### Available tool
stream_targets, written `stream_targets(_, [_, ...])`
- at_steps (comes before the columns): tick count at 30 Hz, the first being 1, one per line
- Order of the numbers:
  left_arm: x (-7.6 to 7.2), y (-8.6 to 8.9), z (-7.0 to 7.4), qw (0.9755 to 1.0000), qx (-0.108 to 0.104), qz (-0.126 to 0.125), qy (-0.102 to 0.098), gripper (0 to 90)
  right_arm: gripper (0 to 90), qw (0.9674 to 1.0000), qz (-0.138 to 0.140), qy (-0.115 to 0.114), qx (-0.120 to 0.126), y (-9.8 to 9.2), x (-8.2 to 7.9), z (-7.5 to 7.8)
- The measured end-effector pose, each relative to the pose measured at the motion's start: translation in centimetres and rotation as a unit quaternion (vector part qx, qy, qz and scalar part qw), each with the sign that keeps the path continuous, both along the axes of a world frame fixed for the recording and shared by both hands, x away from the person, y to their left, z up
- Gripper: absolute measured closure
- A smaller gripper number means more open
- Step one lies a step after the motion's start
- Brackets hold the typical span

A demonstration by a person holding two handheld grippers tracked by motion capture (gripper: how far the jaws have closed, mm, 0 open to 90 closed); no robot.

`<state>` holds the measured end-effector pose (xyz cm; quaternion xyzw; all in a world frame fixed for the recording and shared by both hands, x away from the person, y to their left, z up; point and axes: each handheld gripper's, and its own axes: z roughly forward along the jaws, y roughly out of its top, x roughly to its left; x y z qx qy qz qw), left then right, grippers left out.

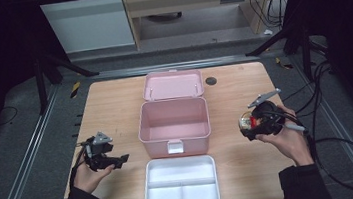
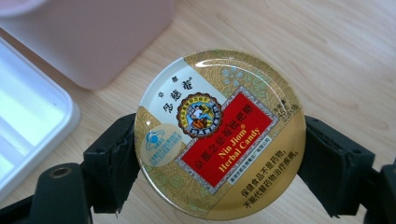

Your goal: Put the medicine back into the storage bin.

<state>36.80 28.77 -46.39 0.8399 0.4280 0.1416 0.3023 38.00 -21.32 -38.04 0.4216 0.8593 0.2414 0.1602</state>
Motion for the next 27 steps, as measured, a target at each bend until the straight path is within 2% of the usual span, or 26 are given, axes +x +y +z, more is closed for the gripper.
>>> stream_targets(12, [0.1,-0.1,-0.2,1.0,0.003,-0.001,0.003,23.6,20.5,0.999,0.043,-0.013,-0.001,3.2,1.2,2.6])
stream_targets(16, [0.1,0.0,-0.2,1.0,0.001,-0.001,0.003,23.6,20.5,0.9976,0.066,-0.018,0.007,4.9,2.1,3.8])
stream_targets(27, [0.0,0.1,-0.1,1.0,-0.002,-0.001,0.0,23.4,20.5,0.9952,0.097,-0.01,0.008,8.5,4.2,4.8])
